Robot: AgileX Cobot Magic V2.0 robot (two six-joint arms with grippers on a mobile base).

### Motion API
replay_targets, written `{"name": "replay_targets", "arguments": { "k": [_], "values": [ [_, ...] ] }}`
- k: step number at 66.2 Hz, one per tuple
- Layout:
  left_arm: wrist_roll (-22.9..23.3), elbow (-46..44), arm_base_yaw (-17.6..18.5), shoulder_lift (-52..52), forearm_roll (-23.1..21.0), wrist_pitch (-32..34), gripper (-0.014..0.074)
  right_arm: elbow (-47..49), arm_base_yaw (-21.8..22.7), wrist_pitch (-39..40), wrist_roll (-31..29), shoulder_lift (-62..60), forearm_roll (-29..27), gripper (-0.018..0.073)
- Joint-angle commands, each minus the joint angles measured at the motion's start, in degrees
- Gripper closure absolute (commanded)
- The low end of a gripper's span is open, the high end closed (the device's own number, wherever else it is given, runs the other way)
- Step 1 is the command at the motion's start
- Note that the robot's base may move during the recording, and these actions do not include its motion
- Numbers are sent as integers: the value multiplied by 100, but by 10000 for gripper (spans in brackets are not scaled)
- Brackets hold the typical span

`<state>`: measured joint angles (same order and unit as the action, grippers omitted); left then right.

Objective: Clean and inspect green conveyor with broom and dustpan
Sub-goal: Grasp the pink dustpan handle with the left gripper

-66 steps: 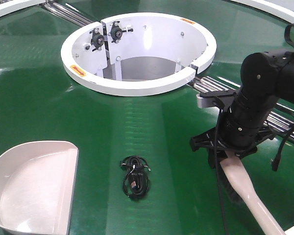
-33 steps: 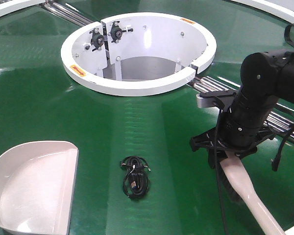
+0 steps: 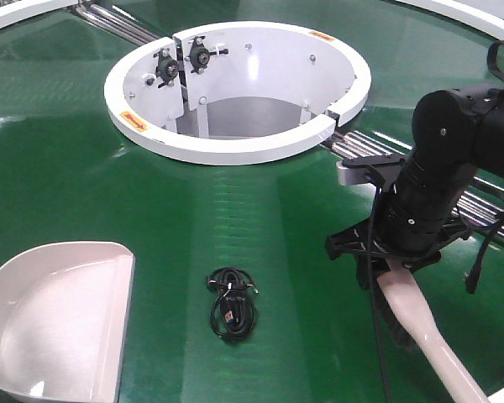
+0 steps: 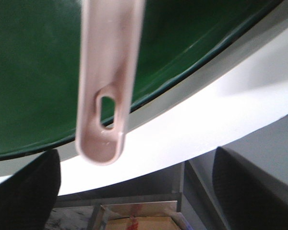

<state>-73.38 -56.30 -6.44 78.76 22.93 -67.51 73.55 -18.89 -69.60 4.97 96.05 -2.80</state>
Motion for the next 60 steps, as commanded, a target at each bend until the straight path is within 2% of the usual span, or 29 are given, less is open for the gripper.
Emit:
{"name": "replay_targets", "arguments": {
  "k": [1, 26, 41, 60],
  "values": [
    [-6, -474, -95, 165, 107, -199, 8, 134, 25, -10, -63, -265, -6, 566],
    [-6, -1205, -211, 1115, 95, -312, 108, 134, 25, -4, -63, -265, -6, 566],
    [-6, -1214, -310, 1407, -3, -358, 168, 134, 25, -16, -63, -265, -6, 566],
    [-6, -1209, -362, 1626, 63, -176, 184, 134, 25, -27, -63, -265, -6, 566]
  ]
}}
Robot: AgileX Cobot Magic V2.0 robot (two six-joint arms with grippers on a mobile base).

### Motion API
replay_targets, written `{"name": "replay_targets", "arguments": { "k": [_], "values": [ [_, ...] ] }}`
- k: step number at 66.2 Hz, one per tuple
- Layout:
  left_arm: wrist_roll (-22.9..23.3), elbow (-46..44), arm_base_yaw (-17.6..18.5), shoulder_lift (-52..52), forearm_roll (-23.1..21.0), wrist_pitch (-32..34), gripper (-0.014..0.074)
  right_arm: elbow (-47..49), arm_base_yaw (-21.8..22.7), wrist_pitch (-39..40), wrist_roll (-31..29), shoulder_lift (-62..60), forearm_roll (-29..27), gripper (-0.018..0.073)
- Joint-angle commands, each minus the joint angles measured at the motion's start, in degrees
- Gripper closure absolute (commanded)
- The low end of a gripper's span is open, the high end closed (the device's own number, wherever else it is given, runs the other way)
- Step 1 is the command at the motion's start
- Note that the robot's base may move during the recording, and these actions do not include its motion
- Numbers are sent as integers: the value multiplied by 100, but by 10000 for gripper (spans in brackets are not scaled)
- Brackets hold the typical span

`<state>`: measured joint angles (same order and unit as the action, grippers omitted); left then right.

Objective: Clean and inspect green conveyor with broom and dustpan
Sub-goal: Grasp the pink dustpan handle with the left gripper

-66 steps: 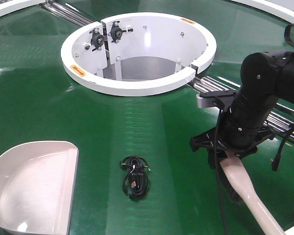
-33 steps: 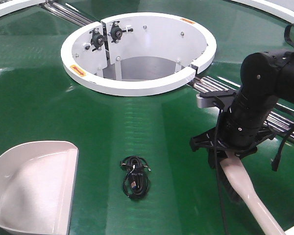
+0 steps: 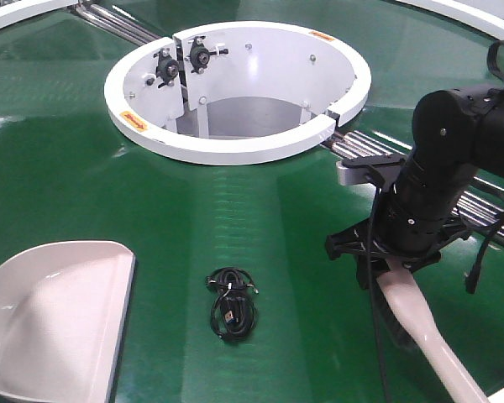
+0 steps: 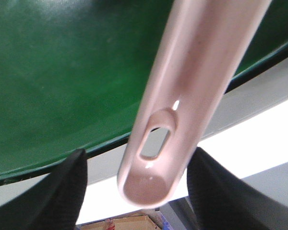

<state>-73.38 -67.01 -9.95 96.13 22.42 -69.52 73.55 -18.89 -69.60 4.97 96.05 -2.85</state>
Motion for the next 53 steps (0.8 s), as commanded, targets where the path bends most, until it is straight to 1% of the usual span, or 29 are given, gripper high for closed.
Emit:
{"name": "replay_targets", "arguments": {
  "k": [1, 22, 30, 39, 53],
  "values": [
    [-6, -139, -11, -96, 125, 31, 184, 134, 25, -21, -63, -265, 0, 566],
    [-6, -139, -11, 103, 151, 61, 185, 134, 25, -33, -63, -265, 0, 566],
    [0, -139, -11, 103, 165, 16, 213, 134, 25, -24, -63, -265, 0, 566],
    [6, -139, -5, 51, 165, -59, 288, 134, 25, -24, -63, -265, 0, 566],
    [63, -150, -5, -110, 156, -124, 470, 134, 25, -26, -68, -265, 0, 566]
  ]
}}
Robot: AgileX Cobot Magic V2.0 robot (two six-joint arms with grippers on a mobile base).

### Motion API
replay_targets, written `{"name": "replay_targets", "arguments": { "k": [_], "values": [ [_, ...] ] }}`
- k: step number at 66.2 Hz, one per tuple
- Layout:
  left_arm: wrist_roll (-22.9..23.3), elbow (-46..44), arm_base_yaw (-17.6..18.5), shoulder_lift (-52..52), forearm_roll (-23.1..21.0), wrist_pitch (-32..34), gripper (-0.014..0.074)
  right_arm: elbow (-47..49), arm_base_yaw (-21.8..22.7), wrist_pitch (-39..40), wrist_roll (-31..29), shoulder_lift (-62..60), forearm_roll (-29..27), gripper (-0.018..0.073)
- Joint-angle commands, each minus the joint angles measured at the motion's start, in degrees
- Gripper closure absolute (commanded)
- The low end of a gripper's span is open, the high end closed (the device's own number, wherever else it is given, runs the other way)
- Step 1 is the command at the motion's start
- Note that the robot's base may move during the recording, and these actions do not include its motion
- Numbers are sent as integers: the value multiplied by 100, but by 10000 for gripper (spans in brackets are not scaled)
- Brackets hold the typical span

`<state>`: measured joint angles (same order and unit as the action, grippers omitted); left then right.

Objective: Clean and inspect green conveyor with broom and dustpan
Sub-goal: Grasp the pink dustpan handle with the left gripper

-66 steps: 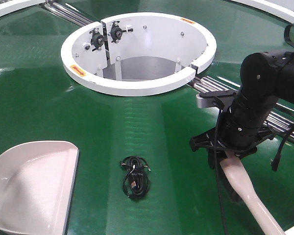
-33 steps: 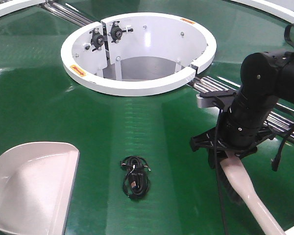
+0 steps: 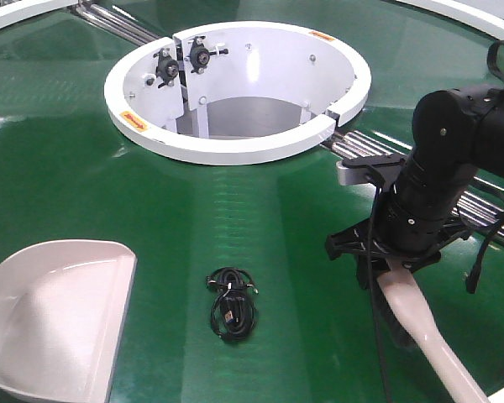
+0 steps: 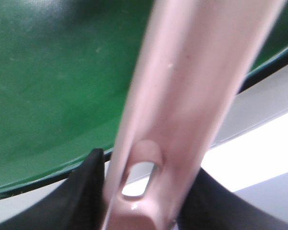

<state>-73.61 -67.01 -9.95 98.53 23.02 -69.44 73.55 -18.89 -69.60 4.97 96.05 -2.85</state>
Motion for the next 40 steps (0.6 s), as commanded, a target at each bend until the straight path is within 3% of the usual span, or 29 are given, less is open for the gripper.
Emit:
{"name": "replay_targets", "arguments": {
  "k": [1, 11, 24, 40],
  "values": [
    [86, -150, -5, -359, 82, -143, 484, 134, 25, -26, -68, -265, -1, 566],
    [93, -150, 45, -431, -59, -195, 623, 134, 25, -26, -68, -265, -1, 566],
    [114, -150, 243, -615, -108, -195, 620, 134, 25, -20, -68, -265, -1, 566],
    [526, -150, 579, -760, -156, -195, 620, 134, 25, -26, -68, -265, -1, 566]
  ]
}}
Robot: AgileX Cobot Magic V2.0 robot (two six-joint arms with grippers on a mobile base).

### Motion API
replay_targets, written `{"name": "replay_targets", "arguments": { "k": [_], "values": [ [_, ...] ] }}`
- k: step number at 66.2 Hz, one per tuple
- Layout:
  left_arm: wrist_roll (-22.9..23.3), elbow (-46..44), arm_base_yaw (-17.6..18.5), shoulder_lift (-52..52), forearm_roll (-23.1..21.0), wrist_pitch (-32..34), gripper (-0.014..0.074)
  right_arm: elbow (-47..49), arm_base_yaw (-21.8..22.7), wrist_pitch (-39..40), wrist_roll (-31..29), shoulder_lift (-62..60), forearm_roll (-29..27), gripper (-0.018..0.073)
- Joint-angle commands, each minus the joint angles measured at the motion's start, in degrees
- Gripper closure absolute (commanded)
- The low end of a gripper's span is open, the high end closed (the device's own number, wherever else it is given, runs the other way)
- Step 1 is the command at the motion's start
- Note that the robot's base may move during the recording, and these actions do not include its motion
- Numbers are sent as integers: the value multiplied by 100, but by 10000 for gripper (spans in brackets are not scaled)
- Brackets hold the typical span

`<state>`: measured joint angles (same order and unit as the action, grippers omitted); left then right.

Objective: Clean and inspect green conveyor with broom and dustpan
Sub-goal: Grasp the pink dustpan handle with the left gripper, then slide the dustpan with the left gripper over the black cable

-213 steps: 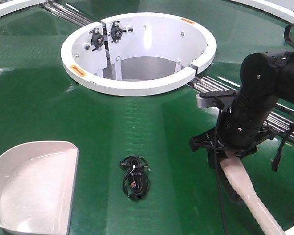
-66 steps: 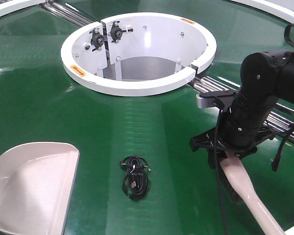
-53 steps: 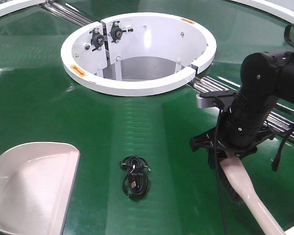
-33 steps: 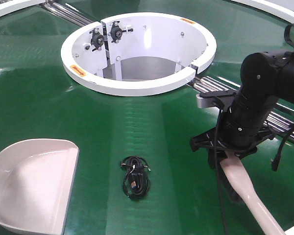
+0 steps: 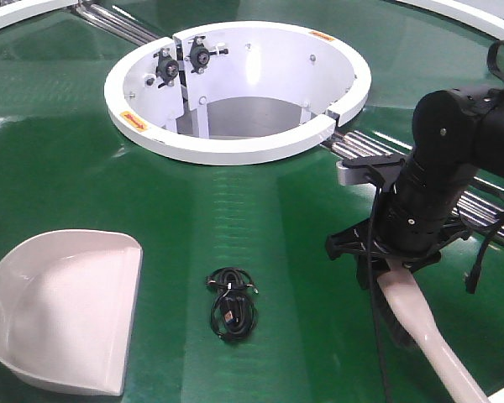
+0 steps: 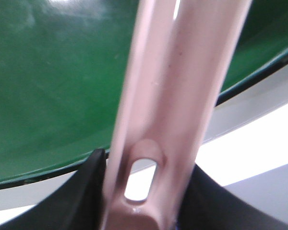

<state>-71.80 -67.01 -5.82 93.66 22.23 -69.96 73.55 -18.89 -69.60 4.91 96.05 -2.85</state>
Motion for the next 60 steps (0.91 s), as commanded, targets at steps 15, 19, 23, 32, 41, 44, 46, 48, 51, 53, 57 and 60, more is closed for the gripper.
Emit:
{"name": "replay_targets", "arguments": {
  "k": [15, 19, 23, 32, 41, 44, 46, 48, 51, 53, 57, 60],
  "values": [
    [361, -150, 540, -272, -488, -143, 620, 134, 25, -21, -62, -265, -1, 566],
    [361, -150, 639, -272, -496, -136, 620, 134, 25, -20, -68, -265, -1, 566],
    [361, -150, 748, -272, -490, -116, 620, 134, 25, -20, -68, -265, -1, 566],
    [460, -150, 893, -241, -496, -81, 620, 134, 25, -20, -68, -265, -1, 565],
    [624, -150, 1002, -146, -537, -75, 620, 134, 25, -20, -68, -265, -1, 564],
    [624, -150, 1037, -118, -579, -81, 620, 134, 25, -20, -68, -265, -1, 564],
    [624, -150, 1068, -107, -587, -81, 620, 134, 25, -20, -68, -265, -1, 564],
    [624, -150, 1089, -107, -613, -60, 620, 134, 25, -20, -68, -265, -1, 564],
    [624, -150, 1137, -107, -618, -38, 620, 134, 25, -20, -68, -265, -1, 564],
    [624, -150, 1150, -107, -628, -20, 620, 134, 25, -20, -68, -265, -1, 564],
    [634, -196, 1206, -107, -634, -26, 620, 134, 25, -20, -68, -265, -1, 564],
    [642, -213, 1262, -107, -628, -39, 620, 134, 25, -20, -68, -265, -1, 564]
  ]
}}
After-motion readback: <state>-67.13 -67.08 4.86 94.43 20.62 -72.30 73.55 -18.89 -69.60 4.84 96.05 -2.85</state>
